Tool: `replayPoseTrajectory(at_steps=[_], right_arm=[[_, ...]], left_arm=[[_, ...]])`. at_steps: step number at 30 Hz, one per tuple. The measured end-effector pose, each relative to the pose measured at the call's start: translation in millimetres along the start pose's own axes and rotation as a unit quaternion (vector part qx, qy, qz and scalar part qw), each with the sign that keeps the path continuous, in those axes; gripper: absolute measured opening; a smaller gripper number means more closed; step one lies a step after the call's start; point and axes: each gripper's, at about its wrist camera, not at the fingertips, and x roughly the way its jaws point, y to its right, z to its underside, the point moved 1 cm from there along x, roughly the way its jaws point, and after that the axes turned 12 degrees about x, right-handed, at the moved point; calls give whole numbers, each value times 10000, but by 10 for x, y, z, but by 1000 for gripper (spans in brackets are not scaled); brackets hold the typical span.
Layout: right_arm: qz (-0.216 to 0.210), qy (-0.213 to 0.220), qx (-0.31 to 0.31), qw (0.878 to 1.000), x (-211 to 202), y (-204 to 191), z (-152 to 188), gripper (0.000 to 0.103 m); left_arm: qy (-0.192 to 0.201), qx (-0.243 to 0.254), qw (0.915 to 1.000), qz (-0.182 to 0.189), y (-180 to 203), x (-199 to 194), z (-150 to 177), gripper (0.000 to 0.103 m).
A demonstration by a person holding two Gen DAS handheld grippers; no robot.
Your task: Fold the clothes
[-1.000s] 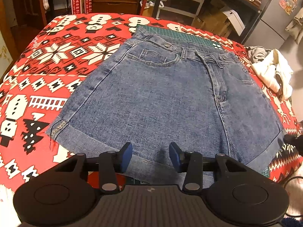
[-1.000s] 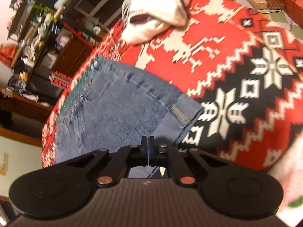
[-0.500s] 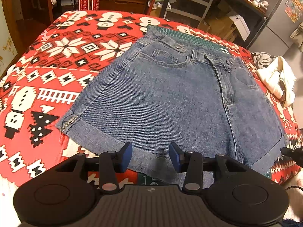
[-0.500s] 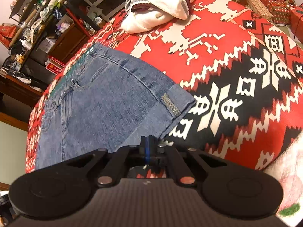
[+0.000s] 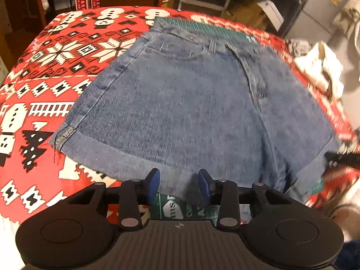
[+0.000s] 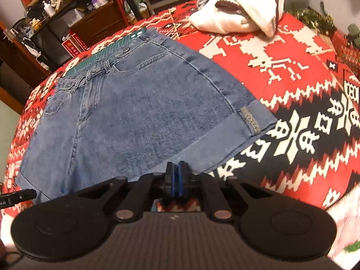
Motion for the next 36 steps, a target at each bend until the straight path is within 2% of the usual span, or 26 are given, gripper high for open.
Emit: replayPoseTrajectory(at_steps=[4,5,8,10,11,12,13,14,16,18,21,25,29,30,33,36], right_arm=[[-12,-24,0,10000,-68,64,42,4],[7,-23,3,10000,-85,76,51,8],[25,263,-106,9996,-217,55,93,45],[21,496,-321,9983,-307,-9,111,55],[40,596,-467,9971,-340,-55,116,63],[66,697,-615,9956,-365,-105,122,73],[88,790,-755,9940,-381,-157,127,78],[97,871,-890,9922,-388,-212,130,85],[122,960,-1133,9888,-359,-339,124,92],[206,1009,-1371,9852,-305,-463,118,102],[422,1014,-1813,9773,-162,-608,159,102],[530,766,-2178,9715,50,-683,206,103],[627,444,-2108,9745,255,-623,198,103],[640,363,-2034,9763,295,-595,191,103],[633,460,-1939,9779,315,-530,203,103],[649,489,-1948,9775,322,-527,215,103]], left_arm=[[17,400,9988,-268,112,-7,44,37],[3,425,9987,-287,120,-10,52,37],[68,340,9992,-195,103,-58,78,39],[194,284,9994,-102,84,-115,71,48],[281,298,9991,-112,89,-144,58,52],[343,358,9986,-175,106,-158,39,62],[405,417,9980,-238,124,-171,21,72],[462,479,9973,-296,142,-183,2,74],[460,629,9965,-309,187,-160,-36,79],[403,809,9952,-370,232,-99,-61,82],[237,1077,9919,-629,299,38,-70,83],[187,1199,9907,-613,317,132,-69,83],[201,1101,9923,-523,303,212,-65,86],[178,1029,9932,-507,287,242,-59,91],[199,758,9955,-526,221,280,-32,102],[225,740,9953,-580,236,285,-27,103]])
